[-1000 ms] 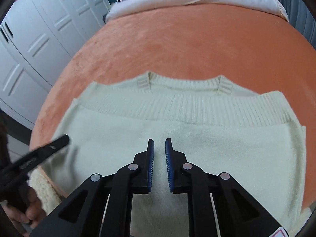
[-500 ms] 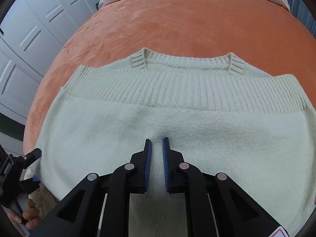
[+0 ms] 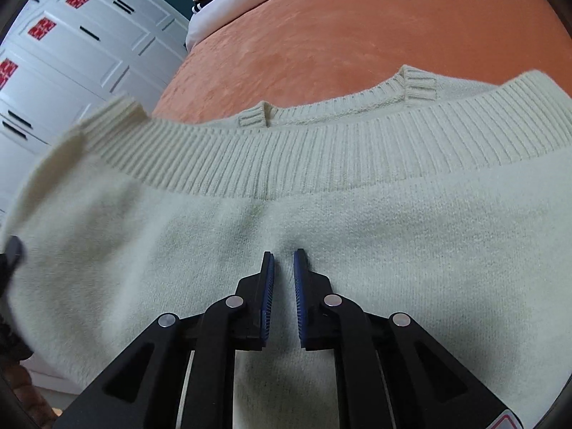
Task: Fold small clothes
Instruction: 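Grasp the cardigan hem with the left gripper and fold it toward the collar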
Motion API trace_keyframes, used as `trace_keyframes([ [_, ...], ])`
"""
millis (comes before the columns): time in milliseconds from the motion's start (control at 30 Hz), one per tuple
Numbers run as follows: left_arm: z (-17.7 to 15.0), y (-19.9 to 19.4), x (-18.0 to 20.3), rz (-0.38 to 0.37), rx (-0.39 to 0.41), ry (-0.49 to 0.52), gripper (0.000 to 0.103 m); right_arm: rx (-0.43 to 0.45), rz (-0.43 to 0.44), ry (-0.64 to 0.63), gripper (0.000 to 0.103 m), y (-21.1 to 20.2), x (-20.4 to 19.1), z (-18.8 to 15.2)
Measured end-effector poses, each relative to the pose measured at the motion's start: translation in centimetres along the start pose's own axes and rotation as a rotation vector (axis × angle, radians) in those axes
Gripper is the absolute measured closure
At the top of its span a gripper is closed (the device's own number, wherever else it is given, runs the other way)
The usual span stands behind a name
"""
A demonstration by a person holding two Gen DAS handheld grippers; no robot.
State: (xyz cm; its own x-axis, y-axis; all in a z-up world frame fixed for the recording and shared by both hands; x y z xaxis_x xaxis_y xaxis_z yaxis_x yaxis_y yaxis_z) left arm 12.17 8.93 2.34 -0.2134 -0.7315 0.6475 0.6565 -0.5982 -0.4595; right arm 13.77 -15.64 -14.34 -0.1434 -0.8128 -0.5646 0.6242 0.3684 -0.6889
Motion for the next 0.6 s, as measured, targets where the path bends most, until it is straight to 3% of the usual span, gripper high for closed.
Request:
trace_keyframes([
  [100,-3.3,3.2,6.7,-0.083,-0.087,0.145,0.081,0.013,0.064,0.121,0.077,-2.9,1.4,0.7],
  [200,-9.2,8.1,10.0,-0.113,-0.223,0.254,0.08,0.096,0.065,0.164,0.068,-7.6,4.6,1.2],
  [267,-13.6,11.6,10.2,-0.075,-0.312,0.328,0.079,0.124,-0.057,0.18,0.067,-10.3,8.6,0.8],
  [333,-16.7,13.8,9.3,-0.015,-0.371,0.379,0.078,0.146,-0.119,0.223,0.069,-12.5,12.2,0.0],
  [400,-17.5,12.7,9.7,-0.023,-0.312,0.437,0.073,0.178,-0.135,0.286,0.069,-15.0,14.7,-0.8],
  [467,-17.3,10.6,10.5,-0.029,-0.274,0.503,0.053,0.207,-0.126,0.28,0.065,-17.0,14.7,-1.2],
  [500,-17.0,9.2,10.7,-0.024,-0.259,0.526,0.026,0.212,-0.124,0.268,0.052,-17.5,14.2,-1.2],
  [533,-16.5,8.0,10.6,-0.012,-0.232,0.535,0.009,0.213,-0.097,0.258,0.04,-17.9,13.4,-1.1],
  [600,-16.3,5.3,9.8,-0.005,-0.178,0.569,0.008,0.218,-0.017,0.257,0.029,-18.1,11.4,-0.4],
])
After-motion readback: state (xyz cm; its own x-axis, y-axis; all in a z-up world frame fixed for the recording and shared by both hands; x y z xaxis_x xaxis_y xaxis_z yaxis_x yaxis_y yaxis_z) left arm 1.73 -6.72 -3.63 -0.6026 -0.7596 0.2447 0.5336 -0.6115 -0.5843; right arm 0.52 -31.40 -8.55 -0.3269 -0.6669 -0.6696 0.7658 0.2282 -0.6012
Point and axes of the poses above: each gripper's, at about its wrist camera, not at the fingertips, and y roughly the way its jaws point, x to its right, z to its top, the point moved 4 cm from there along y, roughly the way its jaws point, and after that the axes turned 10 degrees about x, right-handed, at the moved point
